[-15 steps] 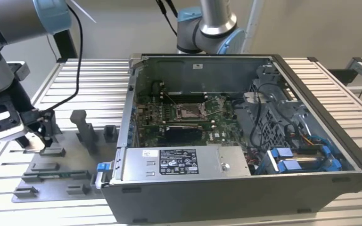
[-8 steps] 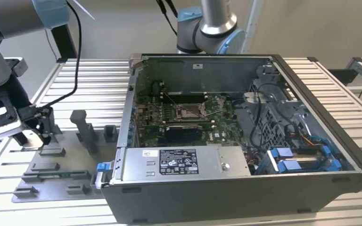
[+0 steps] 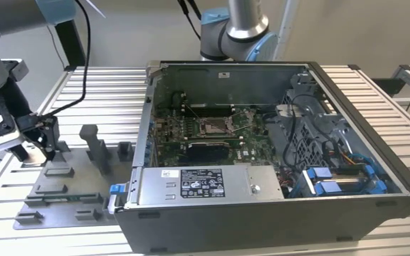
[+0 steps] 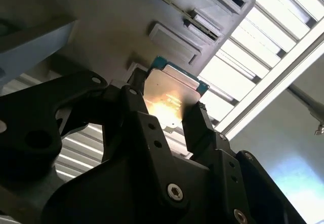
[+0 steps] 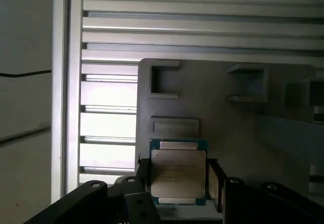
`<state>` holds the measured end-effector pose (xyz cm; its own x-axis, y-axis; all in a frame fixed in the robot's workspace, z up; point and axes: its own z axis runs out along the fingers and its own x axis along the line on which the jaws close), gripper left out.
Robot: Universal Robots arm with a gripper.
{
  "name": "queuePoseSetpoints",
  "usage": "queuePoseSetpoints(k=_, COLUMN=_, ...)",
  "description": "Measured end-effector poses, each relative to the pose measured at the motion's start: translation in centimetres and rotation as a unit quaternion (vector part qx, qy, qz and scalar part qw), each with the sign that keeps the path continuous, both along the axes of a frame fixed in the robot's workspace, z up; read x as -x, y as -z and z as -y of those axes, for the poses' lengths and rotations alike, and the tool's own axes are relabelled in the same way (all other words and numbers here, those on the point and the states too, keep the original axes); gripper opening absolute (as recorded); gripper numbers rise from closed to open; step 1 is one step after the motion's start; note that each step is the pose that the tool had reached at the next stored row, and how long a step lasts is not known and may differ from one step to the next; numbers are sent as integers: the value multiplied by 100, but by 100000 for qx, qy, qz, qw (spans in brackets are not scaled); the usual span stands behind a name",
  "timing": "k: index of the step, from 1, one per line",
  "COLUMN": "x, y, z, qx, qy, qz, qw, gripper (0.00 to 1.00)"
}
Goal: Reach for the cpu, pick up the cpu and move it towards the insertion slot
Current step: 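Pick up the cpu and move it towards the insertion slot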
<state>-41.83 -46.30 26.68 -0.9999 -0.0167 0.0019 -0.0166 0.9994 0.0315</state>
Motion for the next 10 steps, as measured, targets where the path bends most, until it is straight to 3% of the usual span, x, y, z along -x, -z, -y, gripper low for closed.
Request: queuePoseSetpoints(k=10, x=0, y=-130, z=0, qx=-3, qy=1, qz=4, qw=100000, gripper=0)
